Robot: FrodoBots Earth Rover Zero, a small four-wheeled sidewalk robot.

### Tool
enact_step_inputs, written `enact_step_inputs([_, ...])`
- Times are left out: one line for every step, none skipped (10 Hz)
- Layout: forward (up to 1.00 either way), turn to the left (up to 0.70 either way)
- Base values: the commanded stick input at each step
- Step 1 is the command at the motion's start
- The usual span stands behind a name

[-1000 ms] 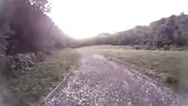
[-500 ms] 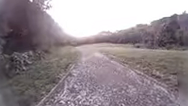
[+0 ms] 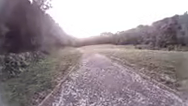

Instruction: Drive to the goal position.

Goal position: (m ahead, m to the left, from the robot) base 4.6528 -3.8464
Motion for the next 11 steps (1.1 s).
enact_step_inputs([0.5,0.0])
enact_step_inputs([0.5,0.0])
enact_step_inputs([0.5,0.0])
enact_step_inputs([0.5,0.0])
enact_step_inputs([0.5,0.0])
enact_step_inputs([0.5,0.0])
enact_step_inputs([0.5,0.0])
enact_step_inputs([0.5,0.0])
enact_step_inputs([0.5,0.0])
enact_step_inputs([0.5,0.0])
enact_step_inputs([0.5,0.0])
